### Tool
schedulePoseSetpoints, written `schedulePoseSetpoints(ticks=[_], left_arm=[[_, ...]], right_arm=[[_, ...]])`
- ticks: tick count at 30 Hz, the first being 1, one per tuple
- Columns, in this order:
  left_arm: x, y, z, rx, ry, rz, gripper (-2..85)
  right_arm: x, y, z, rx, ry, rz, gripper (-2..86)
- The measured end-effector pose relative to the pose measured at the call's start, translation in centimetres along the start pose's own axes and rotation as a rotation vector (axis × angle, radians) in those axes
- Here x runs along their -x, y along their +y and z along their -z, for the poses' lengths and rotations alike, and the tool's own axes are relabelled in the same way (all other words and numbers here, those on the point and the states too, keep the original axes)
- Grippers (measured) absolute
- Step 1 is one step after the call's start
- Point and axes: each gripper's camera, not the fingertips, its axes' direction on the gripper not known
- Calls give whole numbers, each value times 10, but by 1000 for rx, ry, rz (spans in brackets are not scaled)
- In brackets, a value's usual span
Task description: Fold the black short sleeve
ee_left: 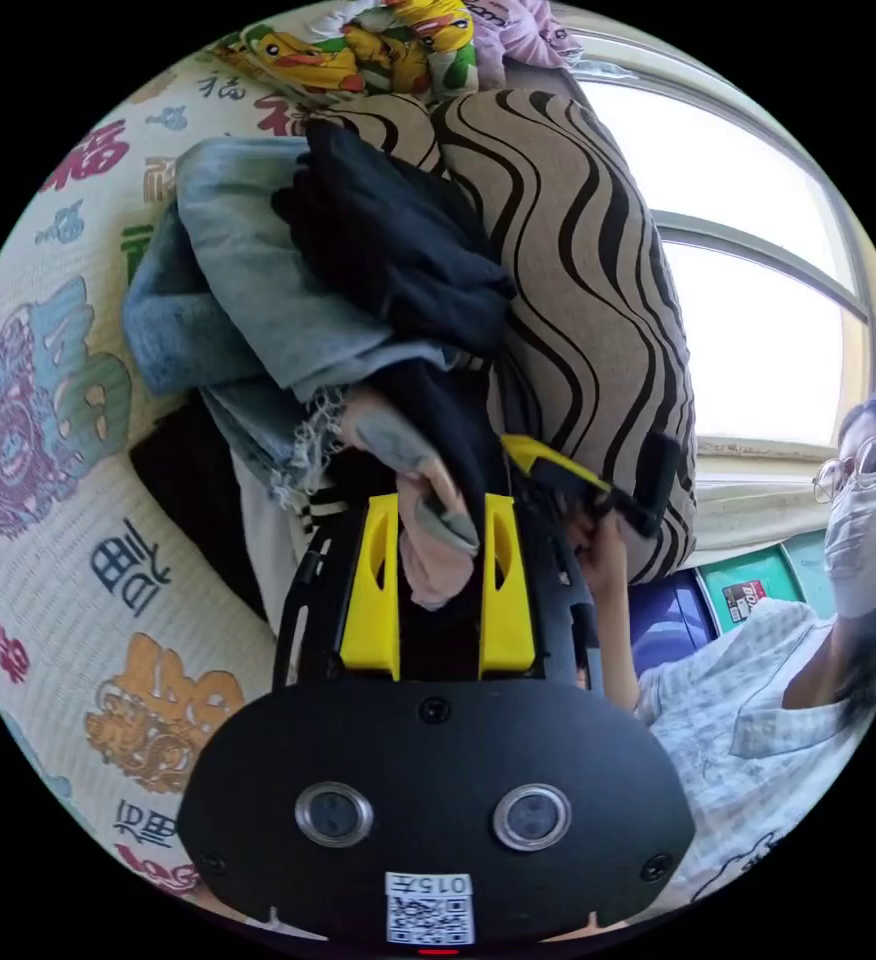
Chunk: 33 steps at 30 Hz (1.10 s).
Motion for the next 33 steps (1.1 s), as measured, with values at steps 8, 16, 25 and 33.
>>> schedulePoseSetpoints(ticks=[8,16,25,33], left_arm=[[-17,34,-35,27,30,-47,127],[-52,124,9,-6,42,-122,152],[-154,260,74,-15,145,-517,176],[-206,430,232,-190,3,-624,20]], right_arm=[[27,63,-28,47,-17,12,2],[55,136,47,-285,-504,5,-4],[212,206,139,-544,-928,372,-3],[399,281,161,-596,-740,436,-1]])
